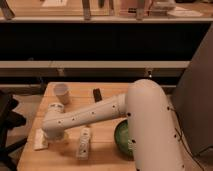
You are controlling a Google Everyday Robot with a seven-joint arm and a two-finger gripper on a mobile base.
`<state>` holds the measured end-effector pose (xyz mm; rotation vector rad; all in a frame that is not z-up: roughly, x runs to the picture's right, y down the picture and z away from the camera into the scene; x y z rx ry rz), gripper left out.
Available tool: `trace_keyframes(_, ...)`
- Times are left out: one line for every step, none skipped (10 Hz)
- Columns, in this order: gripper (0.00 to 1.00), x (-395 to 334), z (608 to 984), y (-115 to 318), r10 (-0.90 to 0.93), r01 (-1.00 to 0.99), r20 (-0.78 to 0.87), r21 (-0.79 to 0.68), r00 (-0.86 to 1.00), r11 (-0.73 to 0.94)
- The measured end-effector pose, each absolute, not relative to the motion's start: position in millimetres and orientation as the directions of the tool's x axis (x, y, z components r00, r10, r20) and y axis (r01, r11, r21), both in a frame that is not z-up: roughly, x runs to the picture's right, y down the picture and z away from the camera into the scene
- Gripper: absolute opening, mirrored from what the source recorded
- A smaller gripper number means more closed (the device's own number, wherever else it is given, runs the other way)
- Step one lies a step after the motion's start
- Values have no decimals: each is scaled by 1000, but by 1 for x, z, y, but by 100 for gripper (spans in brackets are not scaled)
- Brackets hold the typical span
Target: Place the white sponge in the ceramic bowl
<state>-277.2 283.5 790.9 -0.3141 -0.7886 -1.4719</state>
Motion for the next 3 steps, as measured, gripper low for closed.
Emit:
trace_keyframes(40, -277, 790, 282, -763, 956, 640, 271, -90, 115)
trace_keyframes(35, -279, 788, 283, -761, 955, 642, 274, -92, 115)
trace_keyframes(25, -278, 788, 284, -762, 955, 641, 274, -94, 113)
